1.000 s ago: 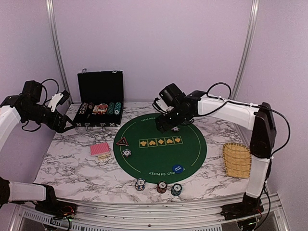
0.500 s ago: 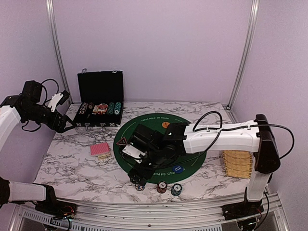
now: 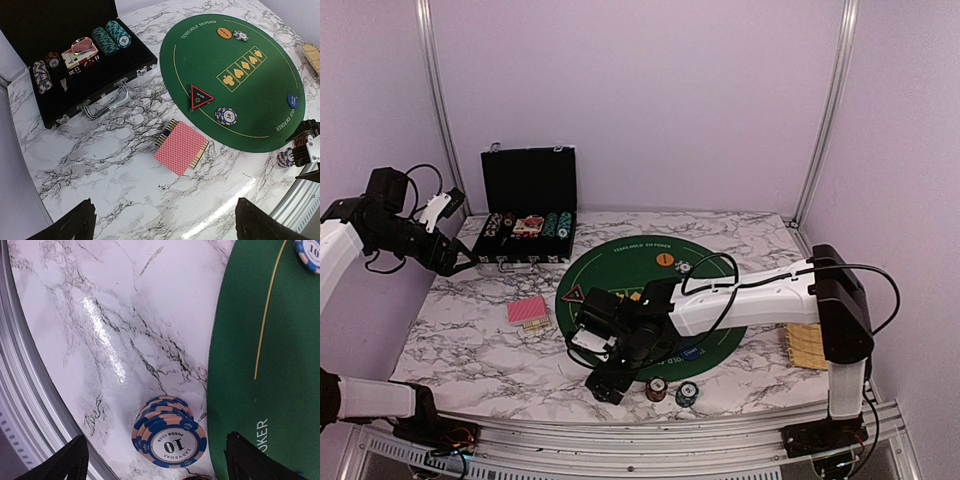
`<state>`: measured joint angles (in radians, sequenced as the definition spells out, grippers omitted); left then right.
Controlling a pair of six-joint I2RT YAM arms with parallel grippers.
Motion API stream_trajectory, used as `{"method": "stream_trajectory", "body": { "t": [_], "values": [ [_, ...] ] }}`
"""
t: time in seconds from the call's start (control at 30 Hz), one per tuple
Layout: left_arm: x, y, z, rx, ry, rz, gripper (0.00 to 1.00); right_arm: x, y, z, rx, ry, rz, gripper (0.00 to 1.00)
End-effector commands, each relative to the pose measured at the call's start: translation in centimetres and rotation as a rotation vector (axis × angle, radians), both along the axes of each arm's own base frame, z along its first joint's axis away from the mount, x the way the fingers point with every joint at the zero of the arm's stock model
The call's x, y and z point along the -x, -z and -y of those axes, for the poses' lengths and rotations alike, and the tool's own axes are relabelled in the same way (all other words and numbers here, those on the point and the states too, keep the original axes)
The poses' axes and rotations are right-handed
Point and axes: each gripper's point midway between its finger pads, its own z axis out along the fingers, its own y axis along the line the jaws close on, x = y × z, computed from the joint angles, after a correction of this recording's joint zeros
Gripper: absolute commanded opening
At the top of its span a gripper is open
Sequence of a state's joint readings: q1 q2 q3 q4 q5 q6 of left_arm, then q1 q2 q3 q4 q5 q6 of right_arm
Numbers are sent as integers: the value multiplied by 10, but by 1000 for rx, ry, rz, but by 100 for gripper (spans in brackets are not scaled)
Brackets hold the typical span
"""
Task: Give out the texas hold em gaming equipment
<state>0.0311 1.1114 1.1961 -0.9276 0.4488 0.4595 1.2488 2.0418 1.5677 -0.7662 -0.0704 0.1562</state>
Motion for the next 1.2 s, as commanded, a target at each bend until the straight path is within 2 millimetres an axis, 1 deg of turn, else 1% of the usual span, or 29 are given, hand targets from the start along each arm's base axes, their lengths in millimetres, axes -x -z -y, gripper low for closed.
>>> {"method": "stream_trajectory", "body": {
  "t": [0.0, 0.17, 0.33, 0.5, 0.6, 0.83, 0.9, 1.07, 1.17],
  "values": [
    [7, -8, 4, 15, 20, 3, 99, -5, 1, -9, -13, -2, 16, 92],
    [7, -8, 6, 22, 25, 0, 99, -13, 7, -5, 1, 15, 26, 87],
    [6, -7, 5, 17, 22, 0, 99, -18, 8, -7, -12, 23, 20, 82],
    [6, -8, 5, 14, 23, 2, 99, -16, 10, -10, -20, 14, 3, 74],
    [5, -9, 4, 13, 22, 5, 99, -15, 13, -10, -13, 10, -1, 71],
    [5, -9, 4, 9, 21, 6, 99, -13, 11, -9, -10, -4, -9, 66],
    [5, -9, 3, 7, 21, 6, 99, -12, 10, -9, -9, -6, -11, 63],
    [5, -9, 3, 4, 20, 8, 99, -12, 7, -9, -15, -12, -10, 50],
    [5, -9, 3, 3, 19, 8, 99, -10, 7, -9, -13, -16, -13, 47]
  ]
}}
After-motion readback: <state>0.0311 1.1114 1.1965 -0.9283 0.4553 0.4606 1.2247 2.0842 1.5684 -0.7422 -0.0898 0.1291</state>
